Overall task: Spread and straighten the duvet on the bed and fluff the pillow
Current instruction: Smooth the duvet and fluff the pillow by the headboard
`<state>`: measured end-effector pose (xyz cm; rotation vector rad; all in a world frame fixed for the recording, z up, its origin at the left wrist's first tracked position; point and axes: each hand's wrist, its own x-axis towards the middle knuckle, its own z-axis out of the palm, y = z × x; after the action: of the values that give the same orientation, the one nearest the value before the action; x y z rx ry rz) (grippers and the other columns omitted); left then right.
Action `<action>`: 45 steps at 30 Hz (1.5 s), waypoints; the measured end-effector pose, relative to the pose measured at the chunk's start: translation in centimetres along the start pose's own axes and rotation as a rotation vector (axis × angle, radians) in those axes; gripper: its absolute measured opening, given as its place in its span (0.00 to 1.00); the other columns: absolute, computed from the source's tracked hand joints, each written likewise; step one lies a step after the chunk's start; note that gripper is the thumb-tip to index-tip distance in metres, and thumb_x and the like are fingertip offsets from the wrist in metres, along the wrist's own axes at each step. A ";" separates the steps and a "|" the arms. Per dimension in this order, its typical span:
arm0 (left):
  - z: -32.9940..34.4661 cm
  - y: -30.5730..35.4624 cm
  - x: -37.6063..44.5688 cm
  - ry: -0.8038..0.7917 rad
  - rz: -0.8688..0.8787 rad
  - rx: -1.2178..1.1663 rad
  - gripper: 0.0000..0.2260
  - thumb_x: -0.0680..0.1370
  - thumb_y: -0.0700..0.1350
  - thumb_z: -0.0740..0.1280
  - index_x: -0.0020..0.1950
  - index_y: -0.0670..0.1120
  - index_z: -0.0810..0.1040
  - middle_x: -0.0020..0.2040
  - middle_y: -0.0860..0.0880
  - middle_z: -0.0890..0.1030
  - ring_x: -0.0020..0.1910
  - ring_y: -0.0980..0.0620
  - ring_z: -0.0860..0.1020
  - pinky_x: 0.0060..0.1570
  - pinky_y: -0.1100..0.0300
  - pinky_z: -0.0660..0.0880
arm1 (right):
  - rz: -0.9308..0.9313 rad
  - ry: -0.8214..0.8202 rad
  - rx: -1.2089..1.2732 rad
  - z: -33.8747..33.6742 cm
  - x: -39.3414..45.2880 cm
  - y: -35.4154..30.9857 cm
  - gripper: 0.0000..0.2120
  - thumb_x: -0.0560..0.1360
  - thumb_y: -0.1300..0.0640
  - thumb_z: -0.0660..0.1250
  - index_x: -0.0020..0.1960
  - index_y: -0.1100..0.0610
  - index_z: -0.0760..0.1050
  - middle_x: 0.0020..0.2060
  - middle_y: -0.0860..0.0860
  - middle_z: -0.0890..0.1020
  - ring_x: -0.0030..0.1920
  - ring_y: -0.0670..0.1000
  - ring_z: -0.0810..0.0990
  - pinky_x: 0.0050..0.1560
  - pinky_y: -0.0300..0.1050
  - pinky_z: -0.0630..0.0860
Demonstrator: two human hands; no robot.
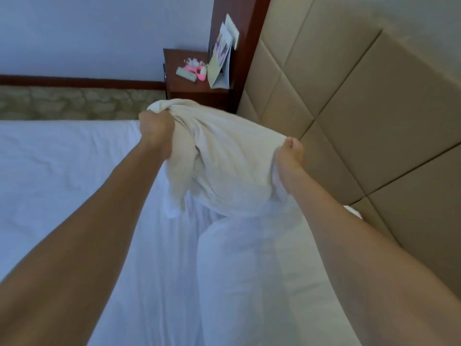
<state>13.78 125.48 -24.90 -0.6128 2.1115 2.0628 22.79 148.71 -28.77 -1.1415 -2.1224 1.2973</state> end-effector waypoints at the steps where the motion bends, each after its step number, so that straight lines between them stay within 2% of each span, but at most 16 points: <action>1: -0.2 1.6 -1.1 0.025 0.039 -0.007 0.17 0.81 0.42 0.57 0.70 0.42 0.68 0.63 0.47 0.75 0.55 0.51 0.73 0.60 0.57 0.72 | 0.010 0.026 0.067 -0.9 -0.6 -1.6 0.13 0.84 0.57 0.50 0.48 0.59 0.70 0.45 0.55 0.74 0.46 0.52 0.71 0.47 0.41 0.65; 5: -0.6 7.5 -6.2 0.059 0.225 0.006 0.11 0.80 0.38 0.56 0.60 0.47 0.73 0.56 0.49 0.75 0.53 0.50 0.74 0.55 0.61 0.70 | 0.117 0.016 0.356 -5.3 -2.3 -6.4 0.13 0.82 0.57 0.52 0.53 0.60 0.74 0.48 0.55 0.77 0.47 0.53 0.75 0.48 0.43 0.71; 8: -0.8 11.0 -11.2 0.059 0.338 0.074 0.15 0.80 0.38 0.57 0.65 0.38 0.73 0.59 0.44 0.77 0.61 0.46 0.76 0.56 0.62 0.70 | 0.197 -0.026 0.481 -10.3 -4.1 -8.1 0.09 0.80 0.63 0.52 0.48 0.60 0.71 0.40 0.54 0.74 0.38 0.52 0.73 0.31 0.38 0.70; 11: -1.0 13.6 -17.3 0.024 0.418 0.094 0.10 0.79 0.39 0.60 0.58 0.40 0.75 0.59 0.41 0.78 0.59 0.44 0.77 0.56 0.57 0.72 | 0.236 -0.028 0.559 -16.4 -6.8 -9.0 0.11 0.78 0.68 0.53 0.54 0.65 0.73 0.38 0.54 0.74 0.32 0.50 0.71 0.18 0.31 0.64; 13: -1.3 14.6 -21.9 -0.010 0.482 0.116 0.04 0.79 0.38 0.60 0.48 0.44 0.74 0.52 0.44 0.79 0.51 0.46 0.76 0.51 0.57 0.71 | 0.233 0.007 0.598 -20.5 -8.9 -9.3 0.13 0.79 0.68 0.53 0.57 0.67 0.74 0.43 0.55 0.76 0.32 0.49 0.71 0.16 0.30 0.64; 17: -2.1 17.2 -32.7 -0.082 0.641 0.147 0.14 0.76 0.35 0.59 0.34 0.49 0.71 0.37 0.53 0.74 0.46 0.48 0.73 0.45 0.60 0.67 | 0.149 0.086 0.692 -30.3 -14.3 -10.4 0.11 0.81 0.65 0.53 0.54 0.63 0.73 0.41 0.56 0.76 0.32 0.48 0.71 0.16 0.29 0.63; 22: -4.5 18.1 -45.7 -0.165 0.761 0.011 0.10 0.74 0.38 0.59 0.40 0.48 0.77 0.47 0.43 0.81 0.51 0.42 0.80 0.51 0.51 0.76 | -0.144 0.262 0.722 -43.2 -19.3 -10.6 0.13 0.82 0.60 0.54 0.39 0.55 0.67 0.33 0.50 0.68 0.35 0.48 0.67 0.23 0.35 0.63; 24: -5.5 15.6 -49.8 -0.208 0.738 -0.031 0.08 0.76 0.41 0.60 0.48 0.45 0.79 0.51 0.42 0.82 0.54 0.42 0.80 0.54 0.47 0.77 | -0.227 0.319 0.684 -47.8 -21.4 -9.0 0.17 0.81 0.58 0.56 0.34 0.52 0.61 0.30 0.48 0.63 0.31 0.46 0.61 0.24 0.38 0.60; 27: -5.9 9.5 -55.2 -0.323 0.613 -0.072 0.10 0.81 0.40 0.61 0.58 0.46 0.79 0.53 0.47 0.80 0.52 0.48 0.77 0.51 0.56 0.73 | -0.231 0.382 0.529 -53.3 -24.3 -5.0 0.16 0.81 0.59 0.57 0.34 0.53 0.64 0.31 0.49 0.66 0.35 0.48 0.65 0.29 0.39 0.64; 29: -5.3 4.3 -56.8 -0.404 0.403 -0.018 0.10 0.82 0.40 0.60 0.61 0.48 0.76 0.53 0.46 0.78 0.49 0.48 0.76 0.48 0.56 0.73 | -0.146 0.357 0.326 -55.2 -26.0 -1.1 0.12 0.81 0.59 0.56 0.43 0.59 0.75 0.39 0.58 0.77 0.45 0.54 0.75 0.43 0.44 0.71; 31: -5.6 -2.4 -57.3 -0.437 0.206 0.173 0.12 0.83 0.44 0.61 0.63 0.41 0.75 0.56 0.43 0.78 0.52 0.45 0.75 0.51 0.53 0.73 | -0.041 0.302 0.149 -55.8 -28.2 3.6 0.15 0.82 0.59 0.54 0.57 0.67 0.77 0.54 0.65 0.79 0.58 0.60 0.78 0.55 0.48 0.71; 34: -7.7 -12.4 -58.5 -0.479 0.027 0.351 0.18 0.82 0.44 0.61 0.66 0.32 0.73 0.58 0.36 0.78 0.53 0.43 0.76 0.51 0.53 0.73 | 0.081 0.230 0.112 -56.2 -31.1 10.5 0.13 0.82 0.61 0.55 0.53 0.67 0.77 0.51 0.64 0.78 0.56 0.60 0.77 0.50 0.46 0.70; 37: -9.8 -17.4 -60.4 -0.451 -0.035 0.431 0.20 0.83 0.43 0.59 0.71 0.32 0.66 0.66 0.34 0.73 0.63 0.38 0.74 0.56 0.52 0.71 | 0.255 0.317 0.148 -57.8 -32.9 15.1 0.14 0.83 0.57 0.57 0.58 0.66 0.75 0.54 0.63 0.79 0.56 0.62 0.78 0.52 0.50 0.73; 40: -10.4 -18.4 -63.0 -0.475 -0.035 0.437 0.21 0.82 0.44 0.58 0.72 0.34 0.65 0.59 0.36 0.76 0.55 0.40 0.76 0.48 0.55 0.73 | 0.155 0.357 0.136 -60.4 -34.1 15.0 0.15 0.83 0.53 0.57 0.44 0.60 0.76 0.39 0.56 0.78 0.41 0.57 0.77 0.43 0.47 0.71; 43: -10.1 -19.1 -66.5 -0.599 -0.023 0.354 0.22 0.80 0.45 0.59 0.72 0.35 0.67 0.64 0.38 0.75 0.59 0.41 0.75 0.56 0.53 0.73 | 0.029 0.295 0.055 -61.9 -36.0 13.1 0.17 0.83 0.52 0.58 0.42 0.57 0.78 0.33 0.49 0.76 0.37 0.51 0.75 0.43 0.45 0.69; 45: -9.8 -19.0 -68.5 -0.658 -0.075 0.367 0.21 0.82 0.44 0.58 0.73 0.37 0.65 0.62 0.40 0.75 0.58 0.42 0.75 0.52 0.54 0.74 | 0.009 0.187 -0.026 -61.6 -37.4 12.8 0.17 0.82 0.52 0.60 0.39 0.56 0.79 0.30 0.48 0.76 0.34 0.50 0.73 0.41 0.45 0.70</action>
<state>85.00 129.66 -16.88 0.0436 1.9323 1.4859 92.43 154.87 -7.05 -1.2327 -2.0053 1.1225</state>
